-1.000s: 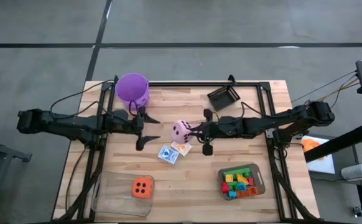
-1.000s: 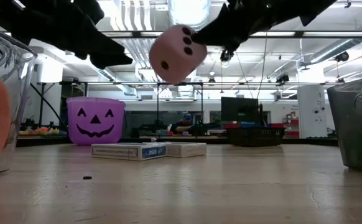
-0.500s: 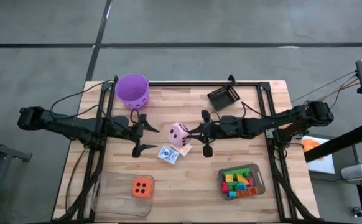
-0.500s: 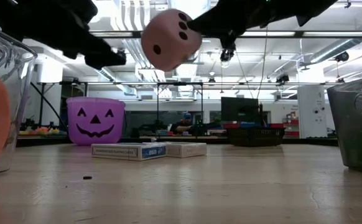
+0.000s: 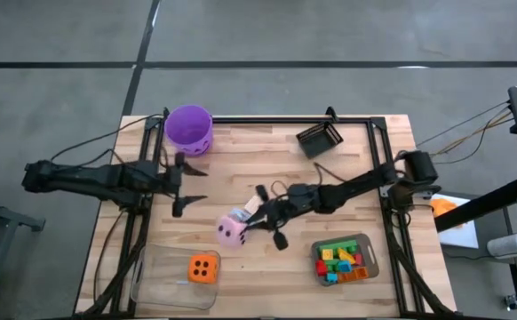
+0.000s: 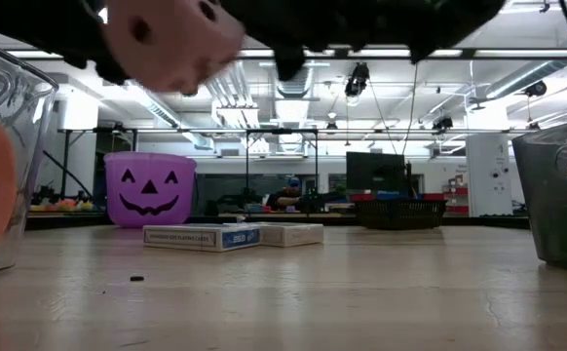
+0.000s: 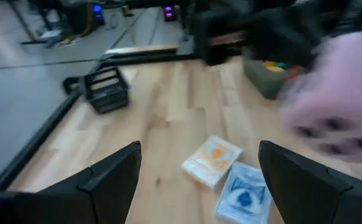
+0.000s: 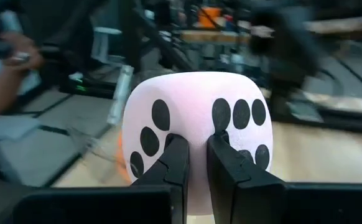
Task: Pick & Place Toys
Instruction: Put the pink dice into the transparent bin, then put the yellow playing card into the basket bin
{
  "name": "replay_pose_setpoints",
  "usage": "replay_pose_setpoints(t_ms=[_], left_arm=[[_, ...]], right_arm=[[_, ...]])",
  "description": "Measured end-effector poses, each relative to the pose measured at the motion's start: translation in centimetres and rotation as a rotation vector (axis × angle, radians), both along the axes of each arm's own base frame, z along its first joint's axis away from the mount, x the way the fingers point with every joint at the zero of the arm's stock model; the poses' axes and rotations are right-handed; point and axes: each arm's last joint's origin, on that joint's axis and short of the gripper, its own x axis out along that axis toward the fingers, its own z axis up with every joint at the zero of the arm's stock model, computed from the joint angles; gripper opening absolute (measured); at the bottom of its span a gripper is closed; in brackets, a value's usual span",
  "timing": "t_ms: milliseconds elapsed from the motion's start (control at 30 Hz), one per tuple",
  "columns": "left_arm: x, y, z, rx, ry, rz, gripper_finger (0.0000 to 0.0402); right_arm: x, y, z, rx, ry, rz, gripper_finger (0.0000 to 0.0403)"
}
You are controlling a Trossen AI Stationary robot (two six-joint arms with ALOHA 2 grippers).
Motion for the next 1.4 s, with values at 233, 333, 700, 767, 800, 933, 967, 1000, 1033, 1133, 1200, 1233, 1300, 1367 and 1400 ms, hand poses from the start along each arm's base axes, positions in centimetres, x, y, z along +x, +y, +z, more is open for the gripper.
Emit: replay_pose_setpoints(t_ms=[233, 333, 700, 767, 800, 933, 967, 1000, 1033, 1133, 1200, 1233, 1300, 1367, 1400], left_arm=[[-2.0, 0.4, 0.8, 0.021, -0.07, 0.101, 0.0324], [-2.3, 0.5, 0.7, 0.022, -0.066, 0.11, 0.0324], [-2.6, 0.6, 0.4, 0.036, -0.027, 0.147, 0.0324], [-2.6, 0.6, 0.3, 0.036, -0.027, 0.147, 0.0324], [-2.6, 0.6, 0.3, 0.037, -0.025, 0.15, 0.0324], [-2.6, 0.6, 0.3, 0.038, -0.022, 0.149, 0.0323], [-2.6, 0.6, 0.3, 0.038, -0.022, 0.149, 0.0323], [-2.6, 0.6, 0.3, 0.038, -0.022, 0.15, 0.0323], [-2.6, 0.6, 0.3, 0.038, -0.022, 0.15, 0.0323], [-2.6, 0.6, 0.3, 0.038, -0.022, 0.15, 0.0323], [-2.6, 0.6, 0.3, 0.038, -0.022, 0.15, 0.0323], [-2.6, 0.6, 0.3, 0.038, -0.022, 0.15, 0.0323], [-2.6, 0.6, 0.3, 0.038, -0.023, 0.15, 0.0323], [-2.6, 0.6, 0.3, 0.037, -0.023, 0.151, 0.0323], [-2.6, 0.6, 0.3, 0.037, -0.023, 0.15, 0.0323]], right_arm=[[4.7, 3.7, 0.7, 0.024, -0.053, 0.183, 0.0024], [7.3, 5.1, 0.3, 0.024, -0.021, 0.248, 0.0024], [15.0, 7.1, -1.3, -0.017, 0.066, 0.346, 0.0024], [15.6, 7.3, -1.4, -0.031, 0.074, 0.351, 0.0024], [16.0, 7.3, -1.4, -0.038, 0.077, 0.353, 0.0024], [16.6, 7.4, -1.8, -0.039, 0.099, 0.392, 0.005], [16.6, 7.5, -1.7, -0.038, 0.102, 0.396, 0.0066], [16.6, 7.6, -1.6, -0.038, 0.101, 0.398, 0.0083], [16.6, 7.6, -1.5, -0.038, 0.101, 0.398, 0.0101], [16.5, 7.3, -1.2, -0.035, 0.106, 0.391, 0.0154], [16.5, 7.0, -0.7, -0.038, 0.097, 0.365, 0.0186], [16.5, 6.8, -0.3, -0.039, 0.09, 0.357, 0.0199], [16.5, 6.6, 0.5, -0.041, 0.072, 0.336, 0.0223], [16.4, 6.3, 1.2, -0.044, 0.052, 0.322, 0.0241], [16.4, 6.3, 1.4, -0.045, 0.041, 0.32, 0.0248]])
